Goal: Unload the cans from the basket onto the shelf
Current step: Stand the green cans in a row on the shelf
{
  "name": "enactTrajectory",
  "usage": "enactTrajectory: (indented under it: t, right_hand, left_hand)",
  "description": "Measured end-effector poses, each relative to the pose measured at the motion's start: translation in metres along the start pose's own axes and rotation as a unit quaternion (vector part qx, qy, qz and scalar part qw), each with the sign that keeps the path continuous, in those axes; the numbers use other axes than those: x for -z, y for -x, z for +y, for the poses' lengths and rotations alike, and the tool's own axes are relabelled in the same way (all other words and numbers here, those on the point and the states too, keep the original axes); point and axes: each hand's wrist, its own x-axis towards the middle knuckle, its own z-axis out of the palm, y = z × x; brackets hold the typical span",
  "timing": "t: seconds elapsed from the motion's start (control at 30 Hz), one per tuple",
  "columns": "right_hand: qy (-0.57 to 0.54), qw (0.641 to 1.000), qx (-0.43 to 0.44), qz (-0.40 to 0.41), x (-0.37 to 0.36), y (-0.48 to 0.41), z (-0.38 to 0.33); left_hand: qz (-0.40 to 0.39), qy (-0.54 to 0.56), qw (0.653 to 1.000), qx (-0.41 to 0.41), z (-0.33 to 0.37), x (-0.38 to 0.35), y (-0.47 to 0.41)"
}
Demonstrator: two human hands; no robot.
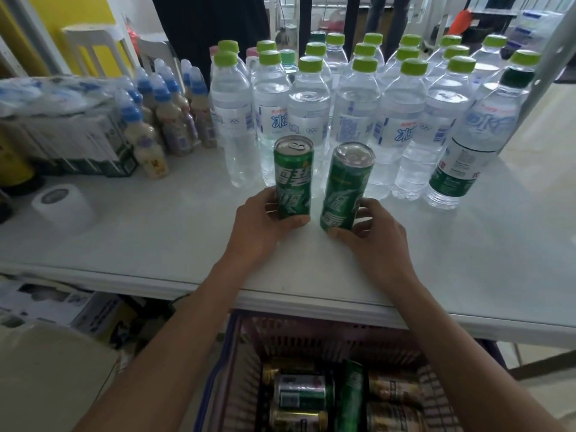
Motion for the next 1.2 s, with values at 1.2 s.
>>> enactTrajectory:
  t: [1.2]
  right_hand:
    - [-0.014,0.996,-0.01,-0.085,0.022,0.03,-0.007]
  left_hand:
    - [0.038,-0.132,0.99,-0.041,0.016,0.01,0.061]
